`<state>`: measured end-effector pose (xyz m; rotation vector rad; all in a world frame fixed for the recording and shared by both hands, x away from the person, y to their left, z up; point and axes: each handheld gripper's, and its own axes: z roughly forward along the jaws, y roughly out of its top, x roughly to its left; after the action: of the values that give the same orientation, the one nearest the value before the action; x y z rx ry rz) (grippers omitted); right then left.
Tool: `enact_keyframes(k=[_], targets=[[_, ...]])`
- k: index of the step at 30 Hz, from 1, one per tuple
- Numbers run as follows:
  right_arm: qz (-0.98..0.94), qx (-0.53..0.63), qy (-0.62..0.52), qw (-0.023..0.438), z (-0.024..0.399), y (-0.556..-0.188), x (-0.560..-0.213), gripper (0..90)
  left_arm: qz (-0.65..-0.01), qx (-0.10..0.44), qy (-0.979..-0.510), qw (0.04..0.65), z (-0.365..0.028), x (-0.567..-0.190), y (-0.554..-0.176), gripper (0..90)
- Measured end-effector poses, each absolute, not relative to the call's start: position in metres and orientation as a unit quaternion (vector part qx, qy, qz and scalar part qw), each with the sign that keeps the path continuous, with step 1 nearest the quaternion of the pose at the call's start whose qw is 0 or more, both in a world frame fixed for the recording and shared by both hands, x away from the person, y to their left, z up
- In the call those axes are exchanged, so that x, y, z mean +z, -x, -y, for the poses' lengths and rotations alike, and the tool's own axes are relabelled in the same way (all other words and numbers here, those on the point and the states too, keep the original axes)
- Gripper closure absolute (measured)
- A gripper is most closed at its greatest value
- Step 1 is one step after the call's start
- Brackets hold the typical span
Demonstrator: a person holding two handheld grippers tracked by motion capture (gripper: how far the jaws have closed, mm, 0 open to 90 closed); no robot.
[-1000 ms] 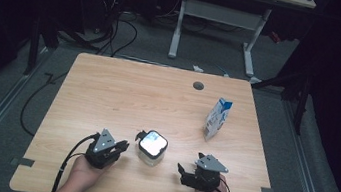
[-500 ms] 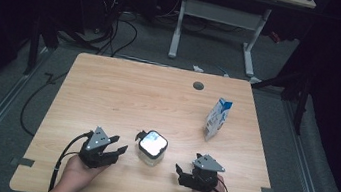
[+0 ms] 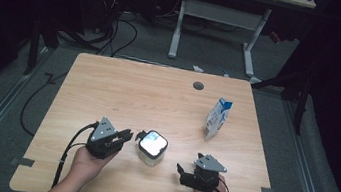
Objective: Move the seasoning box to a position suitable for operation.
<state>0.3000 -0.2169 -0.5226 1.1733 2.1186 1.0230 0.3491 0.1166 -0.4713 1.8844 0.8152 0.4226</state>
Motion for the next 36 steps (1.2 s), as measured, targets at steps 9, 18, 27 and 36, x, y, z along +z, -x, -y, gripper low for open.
enact_keyframes(k=[9, 18, 27, 36], targets=[[-0.778, 0.379, -0.433, 0.253, 0.218, -0.3, -0.522, 15.3, -0.325, 0.181, -0.782, 0.499, -0.099, -0.463, -0.359, 90.0], [-0.778, 0.38, -0.43, 0.254, 0.219, -0.3, -0.522, 15.3, -0.309, 0.193, -0.792, 0.49, -0.086, -0.464, -0.364, 90.0], [-0.778, 0.382, -0.429, 0.255, 0.219, -0.3, -0.521, 15.3, -0.31, 0.198, -0.797, 0.479, -0.082, -0.468, -0.366, 90.0], [-0.778, 0.382, -0.429, 0.254, 0.218, -0.3, -0.521, 15.3, -0.305, 0.194, -0.798, 0.483, -0.081, -0.468, -0.365, 90.0]])
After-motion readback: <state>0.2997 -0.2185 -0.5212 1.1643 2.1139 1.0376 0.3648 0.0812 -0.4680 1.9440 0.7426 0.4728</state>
